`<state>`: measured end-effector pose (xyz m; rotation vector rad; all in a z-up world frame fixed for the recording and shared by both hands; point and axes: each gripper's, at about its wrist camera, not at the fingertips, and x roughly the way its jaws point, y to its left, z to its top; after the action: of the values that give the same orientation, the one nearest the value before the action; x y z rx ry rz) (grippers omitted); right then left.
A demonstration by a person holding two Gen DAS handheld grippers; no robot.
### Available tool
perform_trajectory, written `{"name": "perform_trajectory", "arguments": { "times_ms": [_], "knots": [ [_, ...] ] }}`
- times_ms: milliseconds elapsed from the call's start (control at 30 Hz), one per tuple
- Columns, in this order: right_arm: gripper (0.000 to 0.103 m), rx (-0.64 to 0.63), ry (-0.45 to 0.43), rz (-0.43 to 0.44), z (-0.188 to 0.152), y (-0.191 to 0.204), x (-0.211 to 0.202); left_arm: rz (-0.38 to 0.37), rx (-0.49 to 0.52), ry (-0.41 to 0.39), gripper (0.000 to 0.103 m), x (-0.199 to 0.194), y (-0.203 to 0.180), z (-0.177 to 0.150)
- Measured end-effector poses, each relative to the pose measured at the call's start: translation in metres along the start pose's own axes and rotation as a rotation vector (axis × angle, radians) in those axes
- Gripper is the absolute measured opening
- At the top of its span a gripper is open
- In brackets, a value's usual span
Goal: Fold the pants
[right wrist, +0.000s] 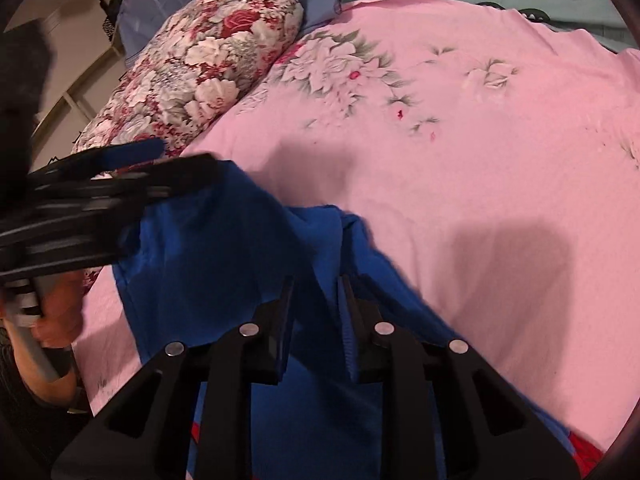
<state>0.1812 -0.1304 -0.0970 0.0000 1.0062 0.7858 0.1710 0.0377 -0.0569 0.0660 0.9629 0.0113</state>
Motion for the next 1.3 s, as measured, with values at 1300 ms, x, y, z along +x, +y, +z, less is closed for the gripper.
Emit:
{"name": "perform_trajectory", "arguments": {
  "times_ms": [1300],
  "knots": [
    [0.007,0.068,-0.007,-0.069,0.056,-0.02,0.036,-0.071,-0.06,0.043,0.091,0.012,0.039,-0.062]
  ]
}}
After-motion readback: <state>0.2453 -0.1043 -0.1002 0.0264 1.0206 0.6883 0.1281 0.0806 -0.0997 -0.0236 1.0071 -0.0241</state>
